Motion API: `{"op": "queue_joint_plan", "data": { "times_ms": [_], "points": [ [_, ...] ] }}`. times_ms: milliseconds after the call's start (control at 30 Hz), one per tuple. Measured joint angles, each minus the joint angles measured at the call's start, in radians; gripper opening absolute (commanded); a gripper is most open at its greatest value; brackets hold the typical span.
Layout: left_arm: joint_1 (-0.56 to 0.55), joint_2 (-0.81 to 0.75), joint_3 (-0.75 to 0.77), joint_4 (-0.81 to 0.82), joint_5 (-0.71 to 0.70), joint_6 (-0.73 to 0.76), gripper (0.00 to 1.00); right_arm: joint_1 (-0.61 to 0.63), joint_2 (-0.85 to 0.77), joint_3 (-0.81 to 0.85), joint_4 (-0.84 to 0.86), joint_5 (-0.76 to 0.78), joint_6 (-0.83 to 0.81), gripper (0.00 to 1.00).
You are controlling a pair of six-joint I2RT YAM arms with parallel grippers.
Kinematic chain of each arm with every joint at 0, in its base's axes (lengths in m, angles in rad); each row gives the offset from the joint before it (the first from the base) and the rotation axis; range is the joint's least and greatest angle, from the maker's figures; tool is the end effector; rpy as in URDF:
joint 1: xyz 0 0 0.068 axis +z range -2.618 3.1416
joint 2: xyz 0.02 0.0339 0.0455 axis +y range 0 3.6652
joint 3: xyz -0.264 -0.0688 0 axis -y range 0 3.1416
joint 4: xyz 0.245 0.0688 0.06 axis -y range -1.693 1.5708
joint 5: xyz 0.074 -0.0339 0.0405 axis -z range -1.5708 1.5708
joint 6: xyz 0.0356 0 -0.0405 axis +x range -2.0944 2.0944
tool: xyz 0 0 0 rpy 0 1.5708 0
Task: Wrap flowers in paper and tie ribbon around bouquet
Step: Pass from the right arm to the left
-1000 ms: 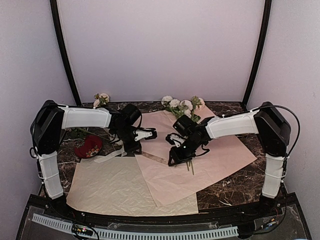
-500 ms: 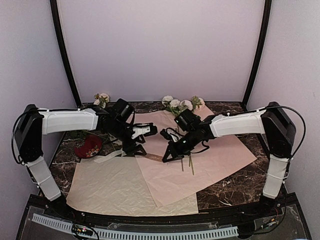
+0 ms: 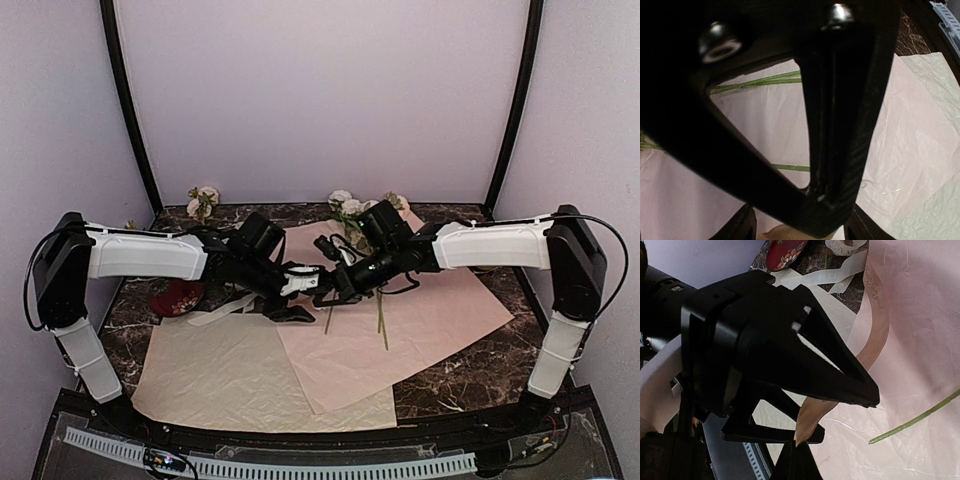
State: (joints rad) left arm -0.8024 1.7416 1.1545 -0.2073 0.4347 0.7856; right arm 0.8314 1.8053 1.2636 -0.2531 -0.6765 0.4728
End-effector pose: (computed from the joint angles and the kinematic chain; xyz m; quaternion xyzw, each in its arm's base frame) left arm 0.2509 -0.2812 0.2121 0.7018 0.5754 -0.2027 0.3679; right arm 0.2487 0.3058 0.2227 -0.2793 0.8368 0.4607 0.0973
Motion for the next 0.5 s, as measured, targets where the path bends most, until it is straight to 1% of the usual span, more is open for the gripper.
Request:
{"op": "queue_joint_plan", "data": {
  "times_ms": [67, 100, 133, 167, 200, 267, 300, 500],
  "points": [
    [0.000, 0.000, 0.005, 0.002, -0.015, 0.010, 0.31, 0.000, 0.000, -0.001, 0.004, -0.006, 0.000, 0.00],
    [0.000, 0.000, 0.006, 0.002, -0.018, 0.007, 0.15, 0.000, 0.000, -0.001, 0.006, -0.009, 0.000, 0.00],
    [0.000, 0.000, 0.007, 0.001, -0.024, 0.011, 0.03, 0.000, -0.001, -0.001, 0.007, -0.010, 0.000, 0.00],
    [0.000, 0.000, 0.008, 0.001, -0.029, 0.013, 0.00, 0.000, -0.003, -0.001, 0.007, -0.011, 0.000, 0.00],
    [0.000, 0.000, 0.010, -0.001, -0.033, 0.012, 0.00, 0.000, -0.006, -0.002, 0.007, -0.012, 0.000, 0.00],
    [0.000, 0.000, 0.011, -0.002, -0.038, 0.011, 0.00, 0.000, -0.014, -0.003, 0.007, -0.010, -0.002, 0.15],
    [0.000, 0.000, 0.012, -0.002, -0.040, 0.008, 0.00, -0.002, -0.018, -0.005, 0.007, -0.007, 0.000, 0.21],
    [0.000, -0.001, 0.012, 0.005, -0.039, -0.015, 0.00, -0.069, -0.029, -0.061, 0.023, 0.057, 0.034, 0.29]
  ]
}}
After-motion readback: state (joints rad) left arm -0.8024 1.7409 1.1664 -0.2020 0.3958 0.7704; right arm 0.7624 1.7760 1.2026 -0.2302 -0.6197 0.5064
